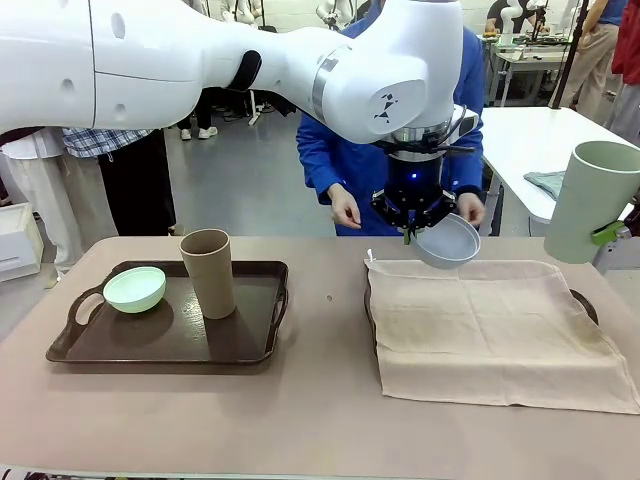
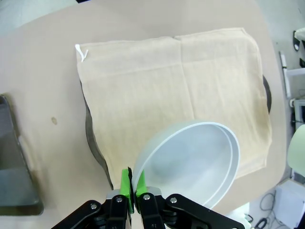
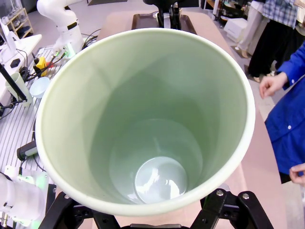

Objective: Set up a tray with a mat and arrange the tableware.
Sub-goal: Place the Picnic Bowl and Reusable plastic cup back onto the Handle tray in front of the human's position.

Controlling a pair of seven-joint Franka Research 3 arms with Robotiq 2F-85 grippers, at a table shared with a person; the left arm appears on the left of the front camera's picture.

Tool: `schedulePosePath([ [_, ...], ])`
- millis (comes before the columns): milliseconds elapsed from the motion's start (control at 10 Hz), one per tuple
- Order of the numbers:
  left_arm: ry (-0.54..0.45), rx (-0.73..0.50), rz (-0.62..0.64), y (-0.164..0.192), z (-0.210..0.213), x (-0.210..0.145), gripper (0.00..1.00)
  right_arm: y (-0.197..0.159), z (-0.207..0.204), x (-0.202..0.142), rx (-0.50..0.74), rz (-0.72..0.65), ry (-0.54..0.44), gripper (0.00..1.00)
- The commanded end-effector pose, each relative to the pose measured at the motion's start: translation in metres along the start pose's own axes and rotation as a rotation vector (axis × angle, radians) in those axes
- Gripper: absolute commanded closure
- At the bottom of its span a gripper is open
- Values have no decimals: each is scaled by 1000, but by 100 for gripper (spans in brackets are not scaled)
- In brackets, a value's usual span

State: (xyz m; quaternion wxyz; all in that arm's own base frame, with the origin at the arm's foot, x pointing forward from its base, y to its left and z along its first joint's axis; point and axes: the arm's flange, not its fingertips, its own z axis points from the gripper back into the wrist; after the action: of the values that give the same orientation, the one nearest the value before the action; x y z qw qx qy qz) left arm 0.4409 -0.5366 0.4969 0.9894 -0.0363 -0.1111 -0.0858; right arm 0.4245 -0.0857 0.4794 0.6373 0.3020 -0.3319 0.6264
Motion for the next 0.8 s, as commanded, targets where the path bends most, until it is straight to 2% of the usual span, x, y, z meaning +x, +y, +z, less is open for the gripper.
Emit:
schedulePosePath([
  [0, -3, -2, -3, -2, 1, 1, 100, 0, -1, 2, -4, 11, -4, 74],
  [700, -3, -2, -3, -2, 1, 1, 100, 0, -1, 2, -4, 11, -4, 74],
])
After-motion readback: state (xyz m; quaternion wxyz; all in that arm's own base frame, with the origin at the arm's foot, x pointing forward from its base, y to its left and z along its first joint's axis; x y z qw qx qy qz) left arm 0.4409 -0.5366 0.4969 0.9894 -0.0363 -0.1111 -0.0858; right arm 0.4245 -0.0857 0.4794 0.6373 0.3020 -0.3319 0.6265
